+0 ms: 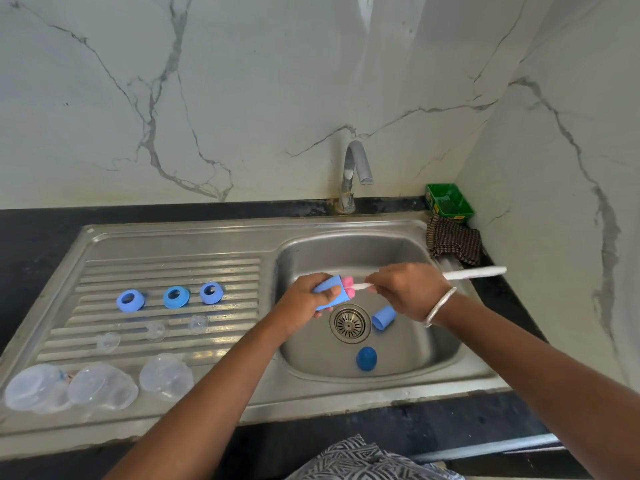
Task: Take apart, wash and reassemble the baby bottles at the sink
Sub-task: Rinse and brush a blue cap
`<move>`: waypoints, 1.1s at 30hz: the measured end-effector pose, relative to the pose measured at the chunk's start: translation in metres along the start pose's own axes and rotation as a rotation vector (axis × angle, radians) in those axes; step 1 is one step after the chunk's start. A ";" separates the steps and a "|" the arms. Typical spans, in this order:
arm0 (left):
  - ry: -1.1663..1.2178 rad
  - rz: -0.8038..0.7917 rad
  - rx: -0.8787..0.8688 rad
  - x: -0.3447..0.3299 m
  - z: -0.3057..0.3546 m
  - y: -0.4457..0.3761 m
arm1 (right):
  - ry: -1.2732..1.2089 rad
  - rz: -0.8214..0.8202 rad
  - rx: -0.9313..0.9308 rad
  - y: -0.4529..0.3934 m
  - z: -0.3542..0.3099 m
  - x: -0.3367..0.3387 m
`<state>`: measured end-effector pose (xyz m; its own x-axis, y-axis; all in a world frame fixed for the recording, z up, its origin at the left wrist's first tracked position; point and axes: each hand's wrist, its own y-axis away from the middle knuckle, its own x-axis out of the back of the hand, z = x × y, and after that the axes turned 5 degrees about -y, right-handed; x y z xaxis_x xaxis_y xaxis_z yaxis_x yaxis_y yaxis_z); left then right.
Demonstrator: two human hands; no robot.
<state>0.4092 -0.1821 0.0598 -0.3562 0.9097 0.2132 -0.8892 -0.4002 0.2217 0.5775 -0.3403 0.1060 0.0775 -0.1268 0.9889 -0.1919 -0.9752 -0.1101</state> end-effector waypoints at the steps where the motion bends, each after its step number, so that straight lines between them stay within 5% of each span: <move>1: -0.102 0.057 -0.075 0.000 -0.004 -0.001 | -0.132 -0.141 -0.189 -0.004 -0.007 0.002; 4: -0.388 0.141 -0.323 0.004 -0.016 -0.004 | -0.931 -0.448 -0.756 -0.010 -0.014 0.005; 7: -0.497 0.124 -0.431 0.007 -0.024 -0.005 | -1.199 -0.621 -0.939 -0.003 -0.011 0.011; 11: -0.491 0.110 -0.347 0.004 -0.025 -0.007 | -0.721 -0.342 -0.623 -0.005 -0.026 0.013; 14: -0.187 0.005 -0.129 0.007 -0.015 -0.008 | -0.232 -0.182 -0.369 0.000 -0.034 0.013; 19: 0.253 -0.213 0.197 0.026 0.001 0.003 | -0.066 0.184 0.162 0.019 -0.013 0.009; 22: 0.308 -0.277 0.293 0.028 0.000 0.006 | 0.023 0.280 0.317 0.022 0.005 0.005; 27: 0.159 -0.227 0.160 0.002 0.001 0.000 | 0.072 0.213 0.215 0.019 -0.008 -0.004; 31: 0.040 -0.041 0.011 -0.005 -0.010 -0.007 | -0.059 -0.113 -0.235 0.014 -0.020 0.000; 33: -0.146 0.069 -0.155 -0.003 -0.014 -0.015 | -0.419 -0.160 -0.487 0.009 -0.028 -0.007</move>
<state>0.4196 -0.1772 0.0429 -0.3825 0.8508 0.3604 -0.9016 -0.4290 0.0557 0.5479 -0.3432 0.1012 0.4968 -0.1432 0.8559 -0.5596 -0.8067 0.1899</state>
